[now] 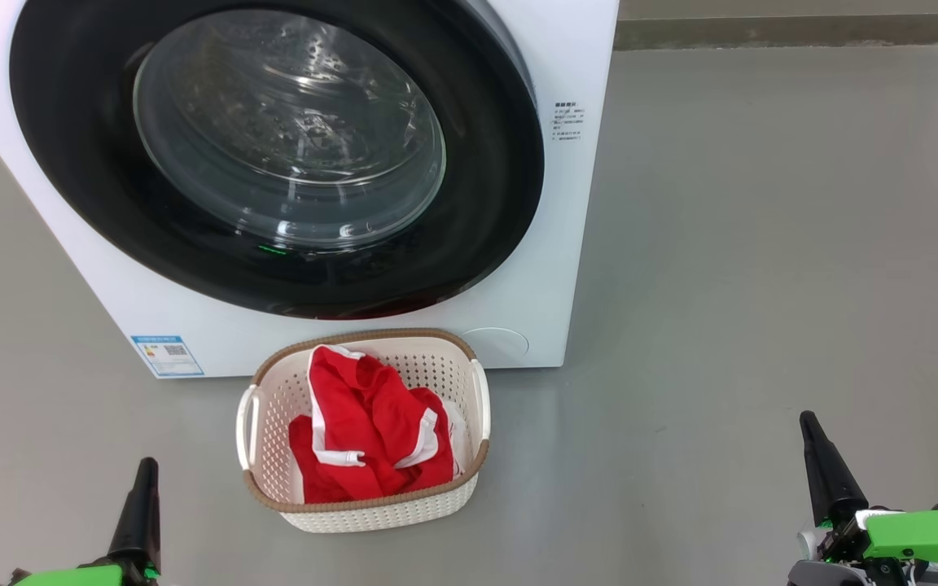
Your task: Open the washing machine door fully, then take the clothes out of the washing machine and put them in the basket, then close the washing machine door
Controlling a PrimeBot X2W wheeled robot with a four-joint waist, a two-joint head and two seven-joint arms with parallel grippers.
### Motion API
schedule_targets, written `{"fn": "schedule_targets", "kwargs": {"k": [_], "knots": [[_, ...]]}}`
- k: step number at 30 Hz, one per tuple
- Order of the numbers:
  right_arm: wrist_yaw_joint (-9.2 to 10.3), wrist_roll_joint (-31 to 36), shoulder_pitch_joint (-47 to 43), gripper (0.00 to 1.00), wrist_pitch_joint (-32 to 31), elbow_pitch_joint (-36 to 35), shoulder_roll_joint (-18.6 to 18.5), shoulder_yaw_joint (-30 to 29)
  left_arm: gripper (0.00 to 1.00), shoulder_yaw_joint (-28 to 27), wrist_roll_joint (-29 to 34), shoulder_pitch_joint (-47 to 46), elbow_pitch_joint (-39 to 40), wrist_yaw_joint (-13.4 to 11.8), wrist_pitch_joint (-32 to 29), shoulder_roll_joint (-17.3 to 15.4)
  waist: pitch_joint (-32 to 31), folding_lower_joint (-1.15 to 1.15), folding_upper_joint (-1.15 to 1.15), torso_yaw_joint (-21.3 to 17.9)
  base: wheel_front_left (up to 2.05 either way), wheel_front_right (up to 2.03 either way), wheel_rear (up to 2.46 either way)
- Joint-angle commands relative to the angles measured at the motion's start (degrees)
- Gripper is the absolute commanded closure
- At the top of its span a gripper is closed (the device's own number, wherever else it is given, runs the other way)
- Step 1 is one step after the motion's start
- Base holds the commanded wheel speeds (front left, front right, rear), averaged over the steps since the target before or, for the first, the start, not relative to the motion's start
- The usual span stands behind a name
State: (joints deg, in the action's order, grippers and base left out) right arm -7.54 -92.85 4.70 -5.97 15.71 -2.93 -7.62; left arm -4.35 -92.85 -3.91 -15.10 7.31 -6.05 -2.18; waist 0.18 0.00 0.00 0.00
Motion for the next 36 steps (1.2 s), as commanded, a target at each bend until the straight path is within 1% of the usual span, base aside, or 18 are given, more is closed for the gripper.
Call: {"fn": "schedule_targets", "kwargs": {"k": [1, 36], "knots": [[0.05, 0.5, 1.5, 1.00, -0.4, -1.7, -0.1, 1.3, 1.00, -2.0, 0.6, -2.3, 1.1, 0.2, -0.3, -0.9, 0.0, 0.00, 0.00, 0.0, 0.00, 0.00, 0.00], [0.05, 0.6, 1.5, 1.00, -0.5, -1.7, 0.0, 1.2, 1.00, -2.1, 0.6, -2.3, 1.1, 0.2, -0.4, -0.8, 0.0, 0.00, 0.00, 0.0, 0.00, 0.00, 0.00]]}}
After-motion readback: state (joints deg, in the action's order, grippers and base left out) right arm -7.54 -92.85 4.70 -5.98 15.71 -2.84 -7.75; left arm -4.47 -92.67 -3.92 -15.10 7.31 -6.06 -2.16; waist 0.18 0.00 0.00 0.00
